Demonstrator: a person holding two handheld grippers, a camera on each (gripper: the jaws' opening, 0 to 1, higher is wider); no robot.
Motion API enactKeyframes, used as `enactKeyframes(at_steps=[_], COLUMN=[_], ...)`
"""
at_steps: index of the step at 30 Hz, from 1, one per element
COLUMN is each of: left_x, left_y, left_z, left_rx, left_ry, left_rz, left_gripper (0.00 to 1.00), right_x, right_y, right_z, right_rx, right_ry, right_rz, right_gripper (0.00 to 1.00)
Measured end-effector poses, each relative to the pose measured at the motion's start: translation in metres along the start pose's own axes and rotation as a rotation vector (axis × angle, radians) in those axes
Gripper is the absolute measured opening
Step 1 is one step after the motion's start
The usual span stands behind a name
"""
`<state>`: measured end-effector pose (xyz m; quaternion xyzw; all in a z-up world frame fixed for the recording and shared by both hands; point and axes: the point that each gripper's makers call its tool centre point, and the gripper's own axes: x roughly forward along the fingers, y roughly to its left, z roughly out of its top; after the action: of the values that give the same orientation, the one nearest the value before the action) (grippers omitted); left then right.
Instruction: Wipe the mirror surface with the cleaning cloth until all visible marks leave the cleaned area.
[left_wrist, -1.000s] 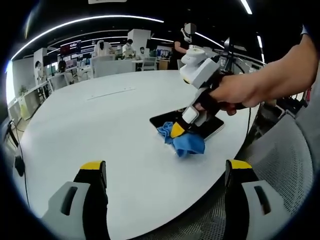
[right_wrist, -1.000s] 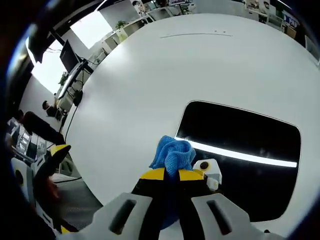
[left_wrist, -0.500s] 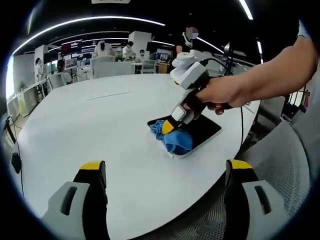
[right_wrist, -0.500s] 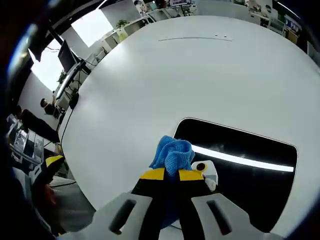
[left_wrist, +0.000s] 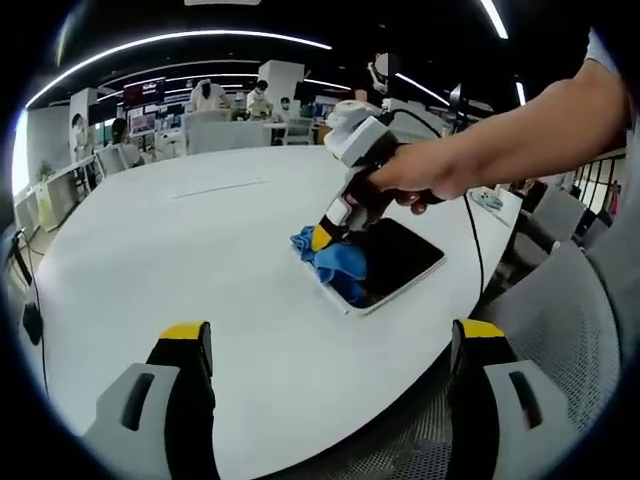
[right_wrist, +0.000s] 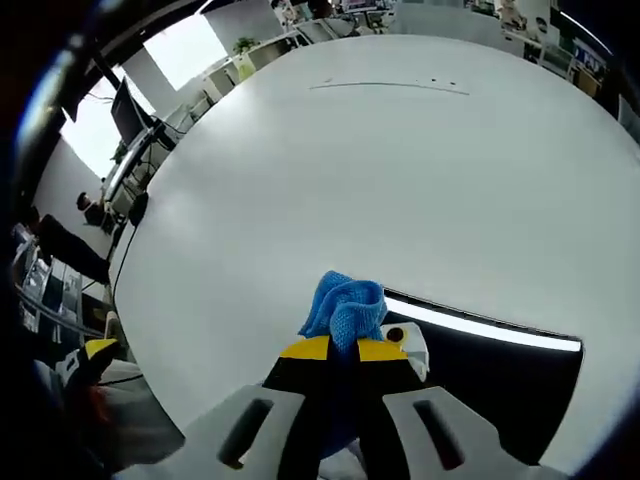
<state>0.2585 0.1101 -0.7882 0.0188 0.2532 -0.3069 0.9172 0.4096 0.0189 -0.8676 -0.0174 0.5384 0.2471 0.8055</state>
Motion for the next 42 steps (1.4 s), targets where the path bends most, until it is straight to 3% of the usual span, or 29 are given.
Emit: enactKeyframes(at_steps=[21,33,42], left_x=[0.0,0.0,0.0], left_y=[0.002,0.004,0.004], left_z=[-0.001,-0.001,-0.001], left_rx=[0.001,0.0,0.004], left_ry=[0.006,0.008,0.011], left_rz=[0.01,0.017,0.017], left_gripper=[0.99,0.99,0.99], right_x=[0.007,0.001,-0.005], right_y=[-0.011,-0.009,-0.019], right_z=[0.024,0.02,0.016], right_rx=[-0.014,-0.006,-0.002], right_ry=[-0.007,-0.007,-0.008], right_rz=[-0.022,-0.003,-0.015], right_gripper=[0.02,0.02,0.02])
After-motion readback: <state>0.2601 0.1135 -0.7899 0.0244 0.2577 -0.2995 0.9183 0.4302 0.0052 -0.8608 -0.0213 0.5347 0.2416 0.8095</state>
